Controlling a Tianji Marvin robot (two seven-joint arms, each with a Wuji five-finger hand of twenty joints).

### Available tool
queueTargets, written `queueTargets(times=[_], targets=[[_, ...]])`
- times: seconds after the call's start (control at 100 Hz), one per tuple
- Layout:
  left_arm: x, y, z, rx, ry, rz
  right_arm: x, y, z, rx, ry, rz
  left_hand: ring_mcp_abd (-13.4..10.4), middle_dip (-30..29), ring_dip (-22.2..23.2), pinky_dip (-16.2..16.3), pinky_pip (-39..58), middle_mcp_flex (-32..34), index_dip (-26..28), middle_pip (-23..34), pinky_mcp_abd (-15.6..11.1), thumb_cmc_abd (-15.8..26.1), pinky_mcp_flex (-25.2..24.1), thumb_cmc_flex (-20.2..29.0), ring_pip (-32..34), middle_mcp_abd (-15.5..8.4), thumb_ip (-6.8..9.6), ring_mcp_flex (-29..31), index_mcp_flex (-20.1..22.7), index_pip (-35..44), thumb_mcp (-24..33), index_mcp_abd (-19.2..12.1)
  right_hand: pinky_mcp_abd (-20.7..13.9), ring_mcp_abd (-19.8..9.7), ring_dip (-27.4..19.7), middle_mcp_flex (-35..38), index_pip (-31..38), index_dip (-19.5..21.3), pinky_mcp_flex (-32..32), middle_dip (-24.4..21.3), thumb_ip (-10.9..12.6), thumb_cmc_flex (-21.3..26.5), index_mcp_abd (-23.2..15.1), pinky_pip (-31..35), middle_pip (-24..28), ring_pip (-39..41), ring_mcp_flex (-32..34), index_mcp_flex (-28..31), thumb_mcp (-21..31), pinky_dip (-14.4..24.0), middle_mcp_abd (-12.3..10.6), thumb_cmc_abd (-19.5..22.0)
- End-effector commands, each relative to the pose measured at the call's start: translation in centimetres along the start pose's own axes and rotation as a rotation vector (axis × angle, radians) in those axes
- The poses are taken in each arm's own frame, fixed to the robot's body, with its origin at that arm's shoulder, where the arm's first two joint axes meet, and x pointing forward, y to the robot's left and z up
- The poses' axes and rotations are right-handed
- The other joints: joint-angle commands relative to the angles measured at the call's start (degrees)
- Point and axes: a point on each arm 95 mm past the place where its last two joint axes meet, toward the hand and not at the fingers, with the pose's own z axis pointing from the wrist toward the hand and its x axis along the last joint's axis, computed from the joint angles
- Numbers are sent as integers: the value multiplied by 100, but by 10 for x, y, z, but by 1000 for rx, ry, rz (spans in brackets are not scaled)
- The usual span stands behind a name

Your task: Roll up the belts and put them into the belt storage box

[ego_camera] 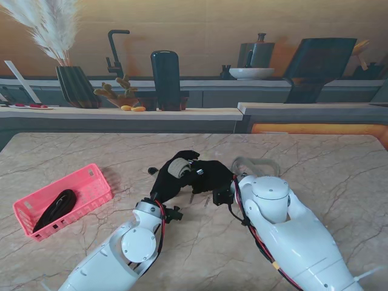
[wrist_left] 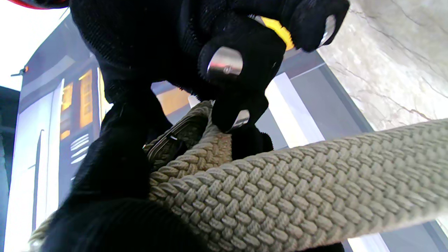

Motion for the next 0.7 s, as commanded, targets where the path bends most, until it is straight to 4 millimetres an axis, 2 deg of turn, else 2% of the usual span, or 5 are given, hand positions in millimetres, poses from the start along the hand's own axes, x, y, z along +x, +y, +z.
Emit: queueTargets(times=[0.0,0.2,0.42,0.54,0.69], targets=[[11,5,3,13,16,-42,-2,-9,1,41,-20,12,-37,49,12,94,168,201,81,122,-147,1259,24,1056,92,-161,132,96,397,341,-378,-254,57,55,67,-12,769,123,-43,35,426,733,-932,257,184,172,-95,656,432,97,168,414],[24,8,0,35,1,-155,-4,-7,2,26,-58,-6,-7,37,65,138,259,396,256,132,-154,1490,117,1426,179,-112,101,237,576,681,-480,-291,129,211,74,-132,548,120,-140,27,532,384,-696,337,170,218,-250,604,-127,98,329,729],[35,3,-2,56,-11,-231,-7,-3,3,-14,-71,-94,113,136,132,201,444,765,231,343,-171,1398,306,1714,421,-7,150,586,526,834,-458,-116,122,337,77,-443,-844,1099,-338,10,897,-749,-314,320,204,211,-552,798,-180,92,490,838],[35,-2,2,76,-6,-203,-8,0,-1,-62,-54,-186,158,447,343,246,673,1118,187,881,-168,1263,431,2003,968,-58,161,950,412,1015,-444,-170,112,338,57,-562,-1120,1278,-359,-10,1007,-872,-267,313,181,169,-626,680,-92,104,499,700],[36,-8,6,97,-12,-194,-8,7,-5,-143,0,-338,206,1134,966,347,1025,1411,159,1851,-278,1261,642,1919,2001,-232,169,1449,376,1086,-469,-160,65,279,-43,-833,-1326,1342,-327,-85,988,-790,-356,302,52,-20,-703,434,194,84,447,355]])
